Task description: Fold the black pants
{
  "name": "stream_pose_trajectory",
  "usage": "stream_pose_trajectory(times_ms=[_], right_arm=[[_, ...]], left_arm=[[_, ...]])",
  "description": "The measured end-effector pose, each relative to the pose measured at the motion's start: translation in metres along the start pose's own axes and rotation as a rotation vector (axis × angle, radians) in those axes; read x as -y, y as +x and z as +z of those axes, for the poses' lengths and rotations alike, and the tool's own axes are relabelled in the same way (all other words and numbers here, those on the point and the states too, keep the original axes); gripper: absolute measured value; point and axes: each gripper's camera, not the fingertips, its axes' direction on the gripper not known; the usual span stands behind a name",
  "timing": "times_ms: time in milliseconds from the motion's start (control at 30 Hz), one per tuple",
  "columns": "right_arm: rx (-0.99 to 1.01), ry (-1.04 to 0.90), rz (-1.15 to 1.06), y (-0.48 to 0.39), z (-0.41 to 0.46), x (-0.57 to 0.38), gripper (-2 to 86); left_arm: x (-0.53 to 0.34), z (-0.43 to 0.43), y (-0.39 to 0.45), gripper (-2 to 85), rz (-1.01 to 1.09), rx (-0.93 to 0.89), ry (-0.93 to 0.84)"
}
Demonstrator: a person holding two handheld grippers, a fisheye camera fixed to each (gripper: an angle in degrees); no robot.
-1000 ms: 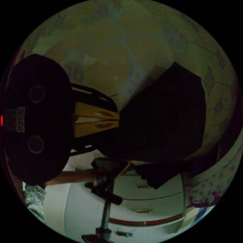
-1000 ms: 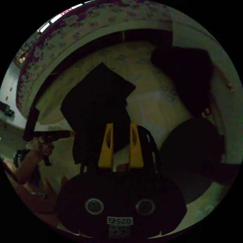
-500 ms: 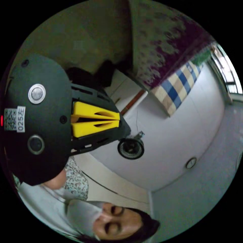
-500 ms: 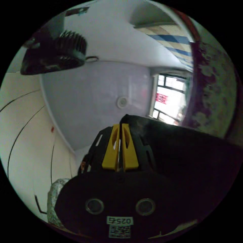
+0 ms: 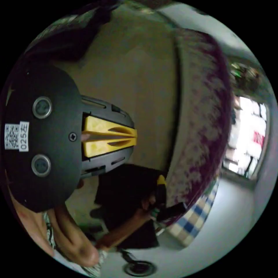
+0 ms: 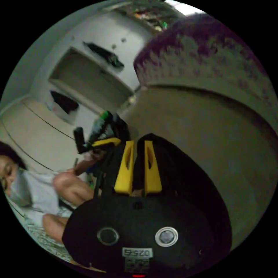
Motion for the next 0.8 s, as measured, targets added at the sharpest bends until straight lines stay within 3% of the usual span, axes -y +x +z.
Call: stream_pose_trajectory(times_ms=[67, 167, 300, 400, 567, 700, 800], right_arm=[[0.007, -0.131, -0.029, 0.032, 0.093, -0.004, 9.2], [0.108, -0.085, -0.08, 0.038, 0.137, -0.03, 11.0], [0.009, -0.113, -0.09, 0.037, 0.139, -0.077, 12.7], [-0.191, -0.08, 0.012, 0.055, 0.114, -0.125, 13.5], [-0.45, 0.118, 0.16, 0.065, 0.058, -0.203, 20.5], [-0.621, 0.1, 0.098, 0.041, 0.068, -0.215, 24.5], [-0.788, -0.087, -0.006, 0.038, 0.111, -0.204, 22.6]], left_arm=[[-0.082, 0.023, -0.072, -0.3, -0.299, -0.203, -0.089], [-0.16, 0.048, -0.076, 1.5, -0.37, -0.365, -0.046], [-0.18, 0.079, 0.0, 3.1, -0.104, -0.299, -0.185], [-0.177, 0.105, 0.072, 6.2, 0.163, -0.265, -0.293], [-0.186, 0.152, 0.165, 8.7, 0.645, -0.029, -0.397], [-0.188, 0.162, 0.174, 8.8, 0.694, 0.059, -0.468], [-0.187, 0.135, 0.158, 7.7, 0.639, 0.054, -0.412]])
